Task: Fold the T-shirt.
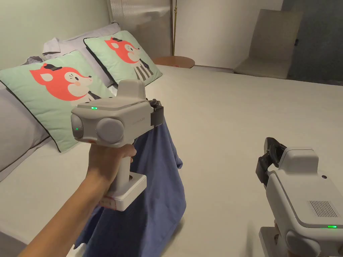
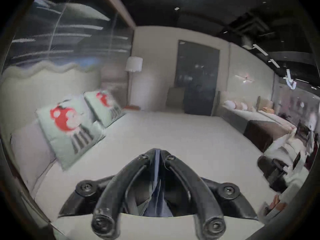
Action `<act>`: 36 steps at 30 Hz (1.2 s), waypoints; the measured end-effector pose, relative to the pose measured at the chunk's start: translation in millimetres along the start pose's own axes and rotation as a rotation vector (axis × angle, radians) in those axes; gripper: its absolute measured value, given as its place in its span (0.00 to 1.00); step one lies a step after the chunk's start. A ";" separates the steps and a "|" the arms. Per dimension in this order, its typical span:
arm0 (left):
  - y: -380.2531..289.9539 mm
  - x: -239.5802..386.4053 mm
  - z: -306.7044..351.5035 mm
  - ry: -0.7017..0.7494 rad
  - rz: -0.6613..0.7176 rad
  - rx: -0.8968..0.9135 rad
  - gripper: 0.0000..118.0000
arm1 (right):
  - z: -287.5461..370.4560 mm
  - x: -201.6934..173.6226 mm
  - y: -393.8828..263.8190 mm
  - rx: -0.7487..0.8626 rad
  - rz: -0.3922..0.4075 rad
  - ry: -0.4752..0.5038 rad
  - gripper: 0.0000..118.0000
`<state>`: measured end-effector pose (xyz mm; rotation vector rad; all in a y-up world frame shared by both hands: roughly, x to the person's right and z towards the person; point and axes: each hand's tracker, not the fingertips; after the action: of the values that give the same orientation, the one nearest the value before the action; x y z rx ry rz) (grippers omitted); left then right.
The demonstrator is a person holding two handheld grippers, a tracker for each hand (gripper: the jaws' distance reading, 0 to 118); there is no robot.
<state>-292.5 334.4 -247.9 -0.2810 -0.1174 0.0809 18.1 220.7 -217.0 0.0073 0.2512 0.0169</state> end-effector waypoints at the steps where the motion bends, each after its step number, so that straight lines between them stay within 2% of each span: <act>1: 8.8 11.5 -2.4 -0.033 -0.006 0.021 0.02 | 4.4 7.5 1.8 0.008 0.004 -0.020 0.01; 6: 42.9 78.4 -21.4 -0.202 -0.022 0.074 0.02 | 29.8 52.3 10.4 0.030 0.015 -0.129 0.01; 10: 43.3 135.6 -38.1 -0.324 -0.067 0.059 0.02 | 50.4 89.0 12.2 0.036 0.013 -0.230 0.01; 14: 17.7 188.4 -56.6 -0.459 -0.078 -0.009 0.02 | 71.8 120.4 11.4 0.031 0.022 -0.313 0.01; 18: -24.9 232.1 -73.4 -0.538 -0.116 -0.115 0.02 | 91.9 146.1 7.4 0.020 0.021 -0.380 0.01; 21: -62.2 251.2 -86.2 -0.587 -0.088 -0.213 0.02 | 103.4 159.1 2.2 0.004 0.026 -0.412 0.01; 26: -138.2 261.6 -112.8 -0.581 -0.099 -0.424 0.02 | 114.5 169.2 -10.7 -0.027 0.011 -0.440 0.01; 33: -244.7 250.5 -152.3 -0.380 -0.254 -0.709 0.03 | 117.2 168.2 -25.0 -0.066 -0.009 -0.437 0.01; 36: -254.0 242.0 -151.3 -0.359 -0.233 -0.677 0.03 | 115.6 165.8 -27.7 -0.078 -0.008 -0.430 0.01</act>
<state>-17.8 73.2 -295.6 -0.9257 -0.5366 -0.1468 207.8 195.3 -146.5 -0.0676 -0.1799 0.0166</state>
